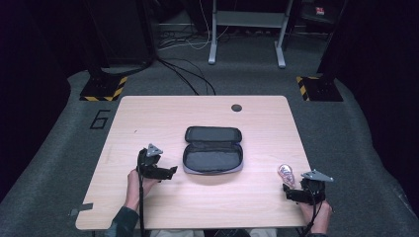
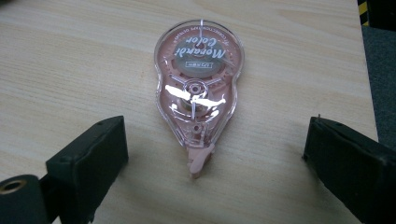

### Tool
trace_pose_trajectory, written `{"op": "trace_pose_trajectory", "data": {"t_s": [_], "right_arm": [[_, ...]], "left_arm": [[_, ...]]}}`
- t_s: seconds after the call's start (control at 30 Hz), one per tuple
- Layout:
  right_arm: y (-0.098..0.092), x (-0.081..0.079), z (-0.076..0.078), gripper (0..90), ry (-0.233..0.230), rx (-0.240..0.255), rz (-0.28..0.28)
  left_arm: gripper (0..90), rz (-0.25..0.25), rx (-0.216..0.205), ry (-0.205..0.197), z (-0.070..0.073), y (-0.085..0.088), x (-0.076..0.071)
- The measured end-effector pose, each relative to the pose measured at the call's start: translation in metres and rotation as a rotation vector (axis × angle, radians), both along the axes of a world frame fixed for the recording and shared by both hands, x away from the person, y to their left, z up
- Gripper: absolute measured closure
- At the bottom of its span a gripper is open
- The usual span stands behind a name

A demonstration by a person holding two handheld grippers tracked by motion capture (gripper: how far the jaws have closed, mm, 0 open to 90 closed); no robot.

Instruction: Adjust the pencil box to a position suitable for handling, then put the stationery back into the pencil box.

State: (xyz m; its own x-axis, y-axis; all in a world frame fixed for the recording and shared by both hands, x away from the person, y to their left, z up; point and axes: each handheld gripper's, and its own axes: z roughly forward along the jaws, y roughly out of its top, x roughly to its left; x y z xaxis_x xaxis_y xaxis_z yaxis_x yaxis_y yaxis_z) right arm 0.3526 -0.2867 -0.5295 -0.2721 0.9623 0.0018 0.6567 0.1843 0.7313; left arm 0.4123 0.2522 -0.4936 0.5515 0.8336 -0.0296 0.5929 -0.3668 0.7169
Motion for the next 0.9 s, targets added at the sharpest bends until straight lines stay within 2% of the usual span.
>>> {"op": "trace_pose_trajectory", "data": {"t_s": [0.03, 0.07, 0.1, 0.13, 0.2, 0.27, 0.3, 0.37, 0.43, 0.47, 0.57, 0.63, 0.67, 0.83, 0.9], "right_arm": [[0.0, 0.0, 0.0, 5.7, 0.0, 0.0, 0.0], [0.0, 0.0, 0.0, 5.7, -0.001, 0.0, 0.0], [0.0, 0.0, 0.0, 5.7, 0.002, 0.0, 0.0], [0.0, 0.0, 0.0, 5.7, 0.004, -0.001, 0.0], [0.0, 0.0, 0.0, 5.7, 0.003, 0.0, -0.001], [0.0, 0.0, 0.0, 5.7, -0.001, 0.001, -0.001], [0.0, 0.0, 0.0, 5.8, 0.006, 0.0, -0.003], [0.0, -0.001, 0.001, 5.7, 0.01, 0.0, -0.002], [0.0, 0.0, 0.001, 5.7, 0.009, -0.001, 0.0], [0.0, 0.0, 0.0, 5.7, 0.007, -0.001, 0.0], [0.0, -0.001, 0.001, 5.8, 0.011, 0.0, -0.002], [0.0, 0.0, 0.0, 5.7, -0.002, 0.004, -0.005], [0.0, 0.0, 0.0, 5.7, -0.001, 0.003, -0.004], [0.001, -0.001, 0.0, 5.5, -0.002, 0.001, -0.007], [0.001, -0.001, 0.0, 4.9, -0.002, 0.002, -0.006]], "left_arm": [[6.5, 0.0, 0.0, 0.0, 0.0, 0.0, 0.0], [6.5, 0.003, 0.021, -0.007, -0.002, 0.003, -0.002], [6.4, 0.005, 0.029, 0.006, -0.003, 0.006, -0.004], [6.1, 0.001, 0.033, 0.009, -0.005, 0.008, -0.005], [5.9, 0.029, 0.024, 0.019, -0.011, 0.012, -0.01], [5.9, 0.045, 0.036, 0.023, -0.02, 0.016, -0.014], [5.8, 0.045, 0.048, 0.038, -0.021, 0.017, -0.016], [5.4, 0.052, 0.04, 0.033, -0.025, 0.018, -0.017], [5.0, 0.057, 0.059, 0.039, -0.03, 0.018, -0.02], [4.6, 0.064, 0.065, 0.021, -0.031, 0.018, -0.024], [4.5, 0.074, 0.064, 0.011, -0.032, 0.017, -0.026], [4.2, 0.069, 0.058, 0.017, -0.032, 0.018, -0.028], [4.0, 0.074, 0.052, -0.001, -0.034, 0.017, -0.028], [2.4, 0.075, 0.041, -0.011, -0.035, 0.019, -0.031], [2.2, 0.086, 0.028, -0.037, -0.038, 0.019, -0.032]]}}
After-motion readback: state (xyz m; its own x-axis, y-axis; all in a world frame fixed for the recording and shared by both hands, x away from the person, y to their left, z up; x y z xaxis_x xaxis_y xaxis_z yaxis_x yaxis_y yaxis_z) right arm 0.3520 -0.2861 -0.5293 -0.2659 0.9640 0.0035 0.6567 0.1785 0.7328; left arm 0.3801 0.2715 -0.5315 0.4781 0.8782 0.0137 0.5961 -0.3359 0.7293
